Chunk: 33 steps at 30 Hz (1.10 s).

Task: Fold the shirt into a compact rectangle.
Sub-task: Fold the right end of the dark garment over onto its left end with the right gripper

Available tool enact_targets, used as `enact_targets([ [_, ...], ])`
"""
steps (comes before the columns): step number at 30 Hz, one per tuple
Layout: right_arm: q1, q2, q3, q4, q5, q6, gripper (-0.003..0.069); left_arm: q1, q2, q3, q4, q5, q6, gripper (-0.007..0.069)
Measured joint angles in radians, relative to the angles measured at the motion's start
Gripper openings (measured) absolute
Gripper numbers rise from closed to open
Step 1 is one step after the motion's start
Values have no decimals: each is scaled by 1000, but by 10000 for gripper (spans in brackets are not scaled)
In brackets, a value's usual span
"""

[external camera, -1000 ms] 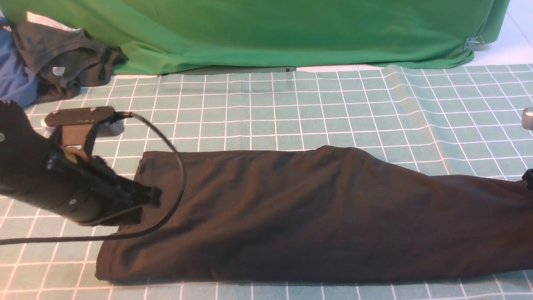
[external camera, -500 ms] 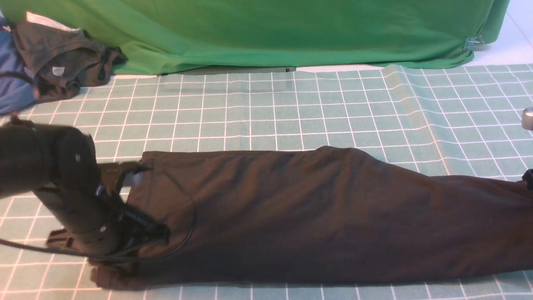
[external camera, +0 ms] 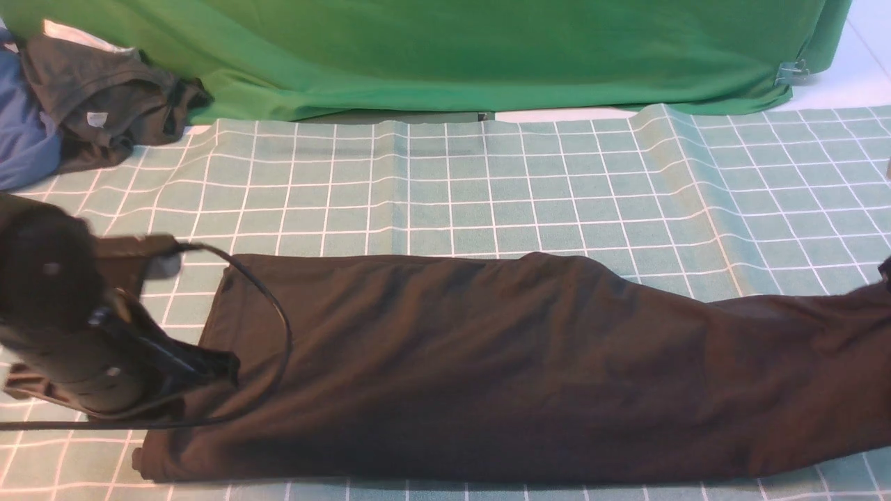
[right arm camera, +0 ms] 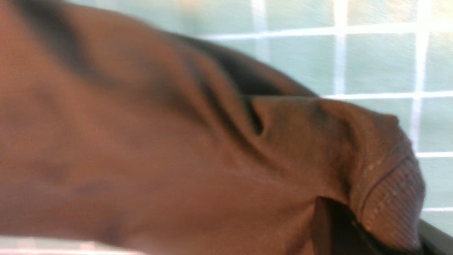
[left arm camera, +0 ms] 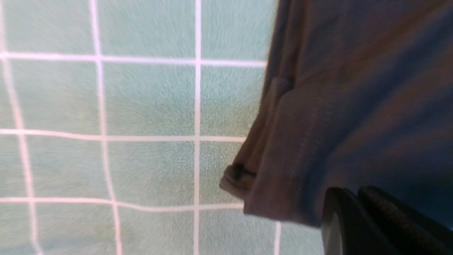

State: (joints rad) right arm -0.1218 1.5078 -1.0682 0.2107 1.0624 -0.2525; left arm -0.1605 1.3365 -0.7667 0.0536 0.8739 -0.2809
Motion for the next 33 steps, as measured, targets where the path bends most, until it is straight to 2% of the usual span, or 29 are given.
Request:
enact_targets([
  [6, 157, -73, -31, 105, 16, 22, 73, 0, -227, -1, 1, 77, 7, 7],
  [13, 469, -22, -217, 224, -33, 154, 73, 0, -422, -1, 1, 139, 6, 7],
  [18, 619, 84, -333, 232, -46, 218, 73, 0, -469, -1, 1, 158, 3, 7],
  [19, 675, 144, -388, 234, -65, 245, 73, 0, -484, -1, 0, 161, -1, 7],
  [27, 846, 435, -679, 325, -91, 277, 73, 0, -528, -1, -32, 167, -10, 7],
  [33, 921, 622, -879, 368, -93, 284, 73, 0, -553, -1, -40, 175, -11, 7],
])
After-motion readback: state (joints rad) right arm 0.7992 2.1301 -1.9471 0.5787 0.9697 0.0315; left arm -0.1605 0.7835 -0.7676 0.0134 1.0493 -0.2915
